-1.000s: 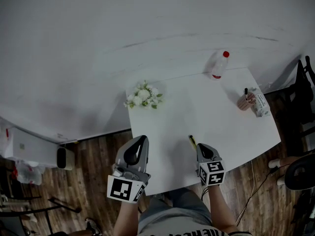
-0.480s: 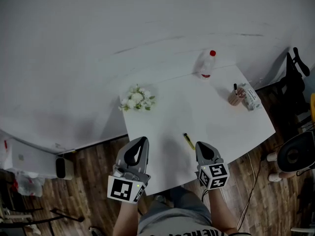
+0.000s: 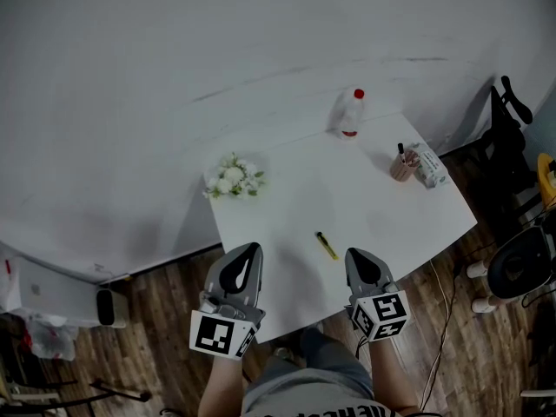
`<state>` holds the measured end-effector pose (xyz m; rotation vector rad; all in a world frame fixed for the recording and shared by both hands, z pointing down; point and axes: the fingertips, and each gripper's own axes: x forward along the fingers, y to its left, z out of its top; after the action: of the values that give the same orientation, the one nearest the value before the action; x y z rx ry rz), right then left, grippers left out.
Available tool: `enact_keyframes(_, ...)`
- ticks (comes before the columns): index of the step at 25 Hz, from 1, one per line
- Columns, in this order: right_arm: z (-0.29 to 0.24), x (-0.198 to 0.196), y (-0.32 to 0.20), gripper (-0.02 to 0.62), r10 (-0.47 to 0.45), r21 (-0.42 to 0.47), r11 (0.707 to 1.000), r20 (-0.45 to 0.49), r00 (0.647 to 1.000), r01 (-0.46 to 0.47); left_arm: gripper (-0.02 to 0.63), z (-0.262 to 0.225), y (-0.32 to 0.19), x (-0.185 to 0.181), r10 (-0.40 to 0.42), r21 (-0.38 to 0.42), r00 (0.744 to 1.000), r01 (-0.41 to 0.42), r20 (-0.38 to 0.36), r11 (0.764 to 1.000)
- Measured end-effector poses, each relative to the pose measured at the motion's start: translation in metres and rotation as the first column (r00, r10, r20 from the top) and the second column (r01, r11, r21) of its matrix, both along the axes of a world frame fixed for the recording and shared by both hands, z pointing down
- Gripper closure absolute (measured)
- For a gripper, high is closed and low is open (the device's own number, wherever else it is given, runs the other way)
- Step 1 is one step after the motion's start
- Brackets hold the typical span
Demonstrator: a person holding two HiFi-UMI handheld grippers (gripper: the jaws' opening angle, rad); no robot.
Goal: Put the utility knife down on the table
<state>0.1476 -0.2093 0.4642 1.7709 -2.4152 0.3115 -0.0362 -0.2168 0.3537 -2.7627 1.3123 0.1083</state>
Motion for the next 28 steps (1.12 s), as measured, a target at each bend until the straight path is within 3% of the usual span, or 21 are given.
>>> enact_keyframes(28,-0.074,0.007,0.061,0.594,0.048,0.216,0.975,0.039,0.998,-0.056,0.597,-0.007,0.040,0.012,0.072,0.026,0.997,-0.072,0.000,0.997)
